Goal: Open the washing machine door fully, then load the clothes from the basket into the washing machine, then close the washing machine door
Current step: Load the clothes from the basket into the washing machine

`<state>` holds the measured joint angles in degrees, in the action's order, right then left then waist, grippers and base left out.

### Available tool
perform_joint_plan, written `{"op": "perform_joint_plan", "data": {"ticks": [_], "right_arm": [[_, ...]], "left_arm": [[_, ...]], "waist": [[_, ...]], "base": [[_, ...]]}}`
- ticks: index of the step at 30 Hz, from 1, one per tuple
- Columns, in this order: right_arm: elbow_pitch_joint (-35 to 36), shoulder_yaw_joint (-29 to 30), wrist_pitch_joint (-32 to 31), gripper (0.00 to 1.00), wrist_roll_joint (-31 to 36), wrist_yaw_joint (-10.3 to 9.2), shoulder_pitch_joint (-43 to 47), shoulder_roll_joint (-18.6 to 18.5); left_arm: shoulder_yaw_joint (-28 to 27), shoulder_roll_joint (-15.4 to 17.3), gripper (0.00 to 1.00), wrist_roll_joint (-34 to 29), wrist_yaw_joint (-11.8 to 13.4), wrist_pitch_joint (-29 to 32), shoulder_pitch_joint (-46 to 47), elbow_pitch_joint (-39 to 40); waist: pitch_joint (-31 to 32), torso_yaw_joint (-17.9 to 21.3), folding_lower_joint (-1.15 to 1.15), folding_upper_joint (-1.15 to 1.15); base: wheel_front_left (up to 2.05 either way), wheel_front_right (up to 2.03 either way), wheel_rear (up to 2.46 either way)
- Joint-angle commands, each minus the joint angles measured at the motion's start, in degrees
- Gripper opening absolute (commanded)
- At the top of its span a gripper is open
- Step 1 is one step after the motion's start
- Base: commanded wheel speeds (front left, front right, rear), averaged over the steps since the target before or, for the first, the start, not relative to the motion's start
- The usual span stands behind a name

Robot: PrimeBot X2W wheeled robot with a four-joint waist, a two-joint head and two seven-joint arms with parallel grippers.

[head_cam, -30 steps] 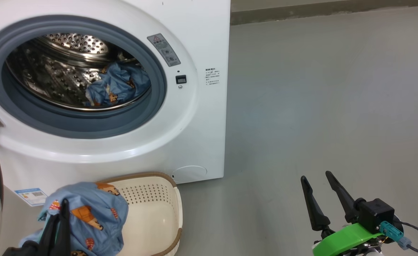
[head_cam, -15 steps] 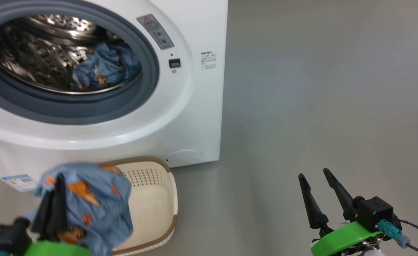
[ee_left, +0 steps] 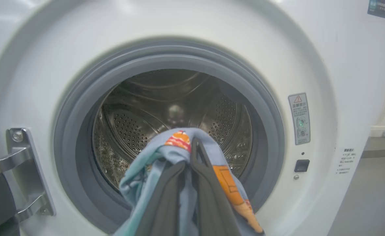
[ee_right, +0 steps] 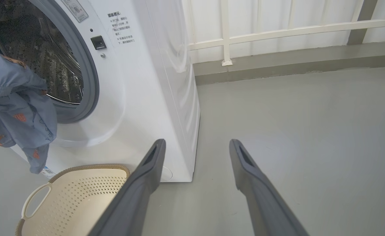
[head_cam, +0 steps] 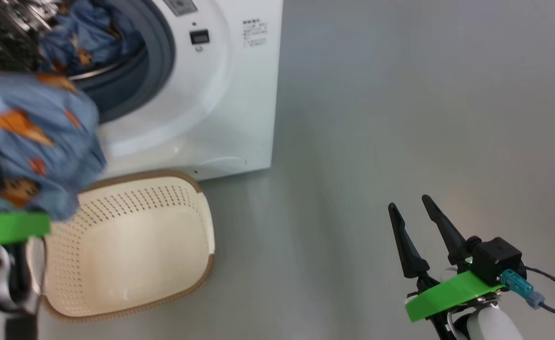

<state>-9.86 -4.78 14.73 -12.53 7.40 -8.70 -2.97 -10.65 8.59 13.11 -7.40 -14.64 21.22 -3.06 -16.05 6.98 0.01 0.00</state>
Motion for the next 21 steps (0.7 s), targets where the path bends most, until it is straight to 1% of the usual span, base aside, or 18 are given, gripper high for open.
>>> {"op": "perform_joint_plan", "data": {"ticks": [1, 7, 16, 18, 21], "right_arm": [[1.54, -1.6, 0.27, 1.0, -0.18, 0.09, -1.47, 0.1], [2.28, -2.46, 0.27, 1.0, -0.64, 0.09, -3.07, 0.1], [3.09, -3.88, 0.27, 1.0, -1.57, 0.09, -4.76, 0.1], [3.23, -4.12, 0.27, 1.0, -1.68, 0.09, -5.1, 0.1], [3.53, -4.55, 0.27, 1.0, -2.1, 0.09, -5.77, 0.1]], "left_arm": [[-2.49, 2.54, 0.0, 0.55, -0.09, -0.36, 3.11, 1.03], [-3.24, 5.02, 0.0, 0.82, -0.09, -0.36, 11.29, 0.16], [-5.17, 6.97, 0.0, 0.59, -0.09, -0.36, 20.73, -2.56], [-4.77, 7.37, 0.0, 0.41, -0.09, -0.36, 22.73, -3.23], [-2.75, 8.48, 0.0, 0.01, -0.09, -0.36, 25.49, -5.49]], "waist": [[-3.78, 1.73, -0.01, 0.0], [-8.37, 2.8, -0.01, 0.0], [-15.93, 4.42, -0.01, 0.0], [-17.68, 4.65, -0.01, 0.0], [-20.08, 4.97, -0.01, 0.0]], "base": [[0.0, 0.0, 0.0], [0.0, 0.0, 0.0], [0.0, 0.0, 0.0], [0.0, 0.0, 0.0], [0.0, 0.0, 0.0]]}}
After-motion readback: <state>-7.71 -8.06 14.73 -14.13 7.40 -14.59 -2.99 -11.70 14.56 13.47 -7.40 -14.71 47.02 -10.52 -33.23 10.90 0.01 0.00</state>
